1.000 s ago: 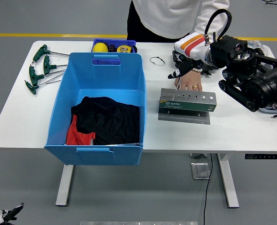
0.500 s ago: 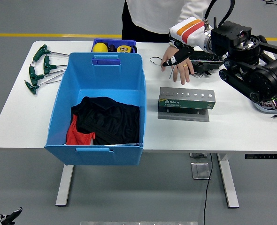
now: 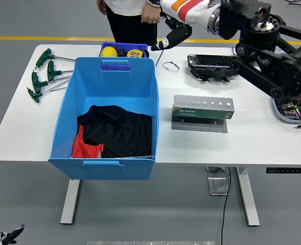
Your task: Lift tool from toolbox,place it in box,lift tool from toolbox,place it in box
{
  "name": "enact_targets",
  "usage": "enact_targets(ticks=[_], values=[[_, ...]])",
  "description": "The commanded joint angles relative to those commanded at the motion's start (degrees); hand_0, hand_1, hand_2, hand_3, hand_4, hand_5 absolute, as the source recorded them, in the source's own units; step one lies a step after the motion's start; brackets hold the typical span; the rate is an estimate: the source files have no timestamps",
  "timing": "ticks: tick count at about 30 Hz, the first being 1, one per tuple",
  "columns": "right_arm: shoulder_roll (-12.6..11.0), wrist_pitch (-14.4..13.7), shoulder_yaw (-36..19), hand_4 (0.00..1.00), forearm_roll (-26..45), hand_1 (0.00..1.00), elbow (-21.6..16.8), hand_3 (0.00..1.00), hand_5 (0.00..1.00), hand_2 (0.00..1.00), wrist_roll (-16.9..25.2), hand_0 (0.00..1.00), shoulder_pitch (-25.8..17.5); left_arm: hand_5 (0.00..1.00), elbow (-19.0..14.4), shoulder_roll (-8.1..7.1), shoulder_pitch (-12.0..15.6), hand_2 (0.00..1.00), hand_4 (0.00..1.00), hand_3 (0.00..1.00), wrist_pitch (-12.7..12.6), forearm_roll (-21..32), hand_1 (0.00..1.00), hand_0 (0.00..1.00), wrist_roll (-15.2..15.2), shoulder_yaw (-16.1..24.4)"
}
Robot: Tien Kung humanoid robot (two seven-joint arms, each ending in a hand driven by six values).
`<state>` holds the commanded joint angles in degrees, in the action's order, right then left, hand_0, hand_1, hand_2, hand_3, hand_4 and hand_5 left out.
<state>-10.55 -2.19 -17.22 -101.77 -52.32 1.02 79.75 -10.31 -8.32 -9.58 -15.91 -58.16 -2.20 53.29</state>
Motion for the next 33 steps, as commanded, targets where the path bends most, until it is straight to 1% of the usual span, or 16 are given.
enact_targets(ticks=[6, 9, 14, 15, 21, 22, 24, 27, 28, 32, 33], values=[[1.2, 0.2, 2.1, 0.998, 0.2, 0.002, -6.2, 0.049, 0.734, 0.023, -1.1, 0.002, -0.3, 0.682, 0.0, 0.01, -0.1, 0.653, 0.746, 0.683, 0.1, 0.0, 0.478, 0.533, 0.0, -0.1], [2.1, 0.1, 3.7, 0.998, 0.1, 0.002, -8.6, 0.053, 0.734, 0.030, -1.5, 0.002, -0.5, 0.683, 0.0, 0.05, -0.2, 0.653, 0.746, 0.683, 0.0, 0.1, 0.478, 0.534, 0.0, -0.2], [4.0, -0.5, 6.8, 0.998, 0.6, 0.002, -10.6, 0.053, 0.734, 0.030, -2.1, 0.002, -0.5, 0.683, 0.0, 0.01, -0.5, 0.653, 0.746, 0.683, 0.0, 0.3, 0.478, 0.534, 0.1, -0.4], [4.4, -0.6, 7.4, 0.998, 0.6, 0.002, -10.7, 0.074, 0.732, 0.060, -2.2, 0.002, -0.5, 0.683, 0.0, 0.02, -0.5, 0.653, 0.746, 0.683, -0.1, 0.4, 0.477, 0.529, 0.1, -0.5], [6.6, -1.3, 10.6, 0.998, 0.8, 0.002, -10.7, 0.074, 0.732, 0.060, -2.6, 0.002, -1.3, 0.683, 0.0, 0.03, -0.7, 0.653, 0.746, 0.683, -0.2, 0.7, 0.477, 0.529, 0.2, -0.8], [7.0, -1.4, 11.2, 0.998, 1.0, 0.012, -10.6, 0.125, 0.730, 0.092, -2.6, 0.026, -1.5, 0.683, 0.0, 0.08, -0.7, 0.652, 0.746, 0.684, -0.3, 0.4, 0.479, 0.531, 0.2, -0.5], [7.7, -1.3, 12.3, 0.998, 1.2, 0.012, -10.2, 0.125, 0.730, 0.092, -2.7, 0.026, -1.8, 0.683, 0.0, 0.17, -0.9, 0.652, 0.746, 0.684, -0.4, 0.3, 0.479, 0.531, 0.2, -0.3], [8.5, -1.4, 13.4, 0.998, 1.5, 0.012, -9.6, 0.125, 0.730, 0.092, -2.7, 0.026, -2.3, 0.683, 0.0, 0.17, -0.9, 0.652, 0.746, 0.684, -0.4, 0.5, 0.479, 0.531, 0.2, -0.4], [8.8, -1.4, 13.9, 0.998, 1.6, 0.049, -9.3, 0.164, 0.731, 0.120, -2.7, 0.052, -2.4, 0.683, 0.0, 0.21, -0.9, 0.652, 0.746, 0.683, -0.5, 0.4, 0.480, 0.532, 0.2, -0.3], [9.2, -1.6, 15.1, 0.998, 1.7, 0.049, -8.7, 0.164, 0.731, 0.120, -2.7, 0.052, -2.7, 0.683, 0.0, 0.25, -1.1, 0.652, 0.746, 0.683, -0.6, 0.7, 0.480, 0.532, 0.3, -0.5], [9.3, -1.6, 15.3, 0.998, 1.8, 0.096, -8.5, 0.228, 0.733, 0.175, -2.7, 0.085, -2.9, 0.682, 0.0, 0.21, -1.2, 0.652, 0.746, 0.683, -0.6, 0.9, 0.480, 0.532, 0.3, -0.8]])
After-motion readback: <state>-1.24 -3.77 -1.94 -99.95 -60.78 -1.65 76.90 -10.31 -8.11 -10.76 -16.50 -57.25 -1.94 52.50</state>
